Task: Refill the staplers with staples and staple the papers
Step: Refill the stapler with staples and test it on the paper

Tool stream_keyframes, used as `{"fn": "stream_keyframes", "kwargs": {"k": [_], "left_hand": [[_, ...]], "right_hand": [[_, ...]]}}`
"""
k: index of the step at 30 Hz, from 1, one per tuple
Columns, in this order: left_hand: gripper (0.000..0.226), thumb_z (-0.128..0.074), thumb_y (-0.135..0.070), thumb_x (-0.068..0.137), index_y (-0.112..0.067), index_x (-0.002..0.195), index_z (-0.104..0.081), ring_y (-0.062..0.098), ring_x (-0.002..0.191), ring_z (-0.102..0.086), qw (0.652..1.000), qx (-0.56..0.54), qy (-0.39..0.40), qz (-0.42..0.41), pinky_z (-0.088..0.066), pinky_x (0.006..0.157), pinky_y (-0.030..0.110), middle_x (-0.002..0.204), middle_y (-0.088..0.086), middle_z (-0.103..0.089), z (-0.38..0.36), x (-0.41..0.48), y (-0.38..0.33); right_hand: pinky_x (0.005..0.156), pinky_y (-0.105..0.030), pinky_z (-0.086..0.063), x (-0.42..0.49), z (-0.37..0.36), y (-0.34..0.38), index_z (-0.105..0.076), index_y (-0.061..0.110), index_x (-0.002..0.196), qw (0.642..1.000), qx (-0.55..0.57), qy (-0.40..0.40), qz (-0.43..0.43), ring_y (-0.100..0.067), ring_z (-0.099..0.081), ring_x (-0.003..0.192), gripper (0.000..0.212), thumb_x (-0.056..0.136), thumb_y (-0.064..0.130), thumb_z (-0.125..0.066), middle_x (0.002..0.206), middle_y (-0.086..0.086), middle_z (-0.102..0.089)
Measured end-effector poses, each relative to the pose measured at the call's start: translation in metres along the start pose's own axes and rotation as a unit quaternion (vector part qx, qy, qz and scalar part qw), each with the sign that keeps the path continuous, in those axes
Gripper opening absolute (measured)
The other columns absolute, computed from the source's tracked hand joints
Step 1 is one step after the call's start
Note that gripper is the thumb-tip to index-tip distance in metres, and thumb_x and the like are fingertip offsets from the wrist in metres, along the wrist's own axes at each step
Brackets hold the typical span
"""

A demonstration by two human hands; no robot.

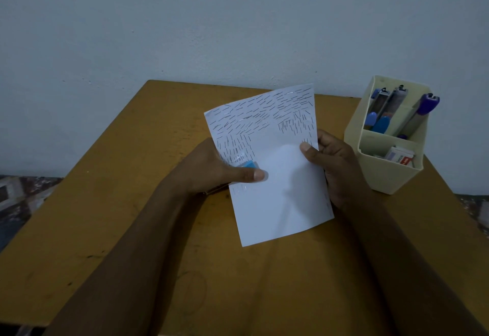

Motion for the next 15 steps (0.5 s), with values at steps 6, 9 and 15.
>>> {"fn": "stream_keyframes", "kwargs": {"k": [6, 9, 15], "left_hand": [[0.055, -0.083, -0.016, 0.071, -0.027, 0.118, -0.055, 0.009, 0.102, -0.067, 0.999, -0.038, -0.013, 0.01, -0.057, 0.085, 0.037, 0.11, -0.01, -0.069, -0.003, -0.0009, 0.0024], [0.053, -0.082, -0.016, 0.072, -0.026, 0.116, -0.055, 0.009, 0.101, -0.067, 0.999, -0.039, -0.011, 0.013, -0.058, 0.082, 0.034, 0.11, -0.01, -0.069, -0.0026, -0.0008, 0.0034], [0.055, -0.083, -0.022, 0.07, -0.028, 0.117, -0.055, 0.009, 0.101, -0.067, 0.999, -0.023, -0.012, 0.02, -0.059, 0.083, 0.038, 0.11, -0.01, -0.069, -0.003, 0.0001, 0.0063]], "right_hand": [[0.08, -0.029, -0.055, -0.0003, -0.0005, -0.0003, -0.059, 0.014, 0.117, 1.0, 0.006, -0.002, -0.002, -0.021, -0.065, 0.103, 0.028, 0.092, 0.007, -0.049, 0.114, 0.0, -0.069], [0.081, -0.029, -0.055, -0.0003, -0.0026, -0.0012, -0.06, 0.015, 0.115, 1.0, 0.005, 0.003, -0.002, -0.022, -0.065, 0.103, 0.027, 0.092, 0.006, -0.049, 0.113, -0.001, -0.069], [0.081, -0.028, -0.055, -0.0007, -0.0012, -0.0001, -0.06, 0.016, 0.115, 1.0, 0.004, 0.005, 0.001, -0.02, -0.066, 0.102, 0.027, 0.092, 0.006, -0.049, 0.112, 0.002, -0.069]]}}
Point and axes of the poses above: each hand's wrist, its own x-axis towards the middle knuckle, its own z-axis out of the back of the hand, y = z × x, the point moved 4 cm from there along x, towards the middle knuckle
